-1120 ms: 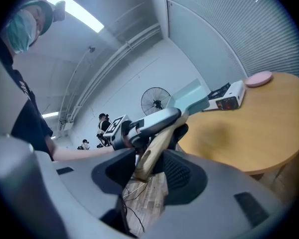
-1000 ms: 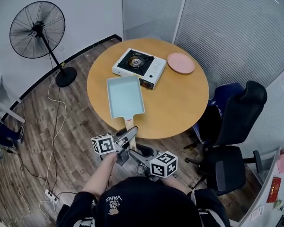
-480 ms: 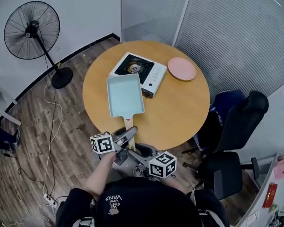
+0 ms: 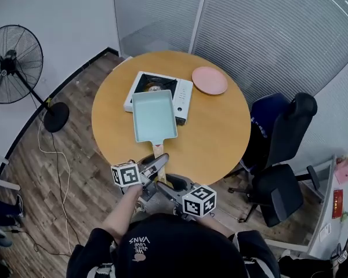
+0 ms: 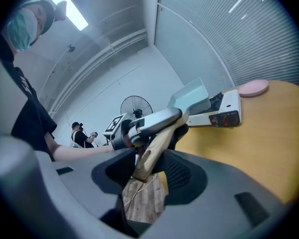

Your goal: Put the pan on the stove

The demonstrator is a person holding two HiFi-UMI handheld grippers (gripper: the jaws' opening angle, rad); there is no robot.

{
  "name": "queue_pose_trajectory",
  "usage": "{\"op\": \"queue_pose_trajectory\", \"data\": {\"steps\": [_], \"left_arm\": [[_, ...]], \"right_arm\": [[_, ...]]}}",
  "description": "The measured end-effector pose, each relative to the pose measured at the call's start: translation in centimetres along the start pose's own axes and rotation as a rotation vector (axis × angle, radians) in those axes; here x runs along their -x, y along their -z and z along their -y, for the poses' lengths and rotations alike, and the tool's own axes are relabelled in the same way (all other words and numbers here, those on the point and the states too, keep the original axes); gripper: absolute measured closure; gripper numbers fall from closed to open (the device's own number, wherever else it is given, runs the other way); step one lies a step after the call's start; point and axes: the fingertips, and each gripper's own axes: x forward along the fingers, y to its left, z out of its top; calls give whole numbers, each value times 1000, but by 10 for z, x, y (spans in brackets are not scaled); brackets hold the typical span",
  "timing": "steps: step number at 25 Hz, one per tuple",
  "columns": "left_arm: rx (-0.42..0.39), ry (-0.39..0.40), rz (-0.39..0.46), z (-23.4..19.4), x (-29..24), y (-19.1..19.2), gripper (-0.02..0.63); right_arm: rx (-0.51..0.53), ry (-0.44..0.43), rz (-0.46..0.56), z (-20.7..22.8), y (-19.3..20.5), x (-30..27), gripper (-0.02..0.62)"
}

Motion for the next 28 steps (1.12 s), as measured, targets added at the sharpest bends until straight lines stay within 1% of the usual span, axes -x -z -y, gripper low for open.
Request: {"op": "queue_pose_trajectory", "data": {"steps": [3, 7, 13, 19, 23, 28], "left_arm": [[-5, 40, -42, -5, 10, -16, 405], [-10, 72, -93, -12, 25, -33, 405], [-26, 104, -206, -25, 44, -40, 405], [-5, 118, -221, -36, 53, -49, 405], [14, 118, -215, -50, 41, -60, 405], [5, 94, -220, -70, 21, -75, 403]], "right_arm": [[3, 50, 33, -8, -6, -22, 423], [-6, 103, 78, -18, -12, -48, 423], [-65, 183, 155, -31, -9, -79, 423], [-73, 206, 158, -32, -10, -99, 423], [-79, 215, 155, -15, -18, -107, 423], [-76, 211, 146, 10, -32, -117, 423]]}}
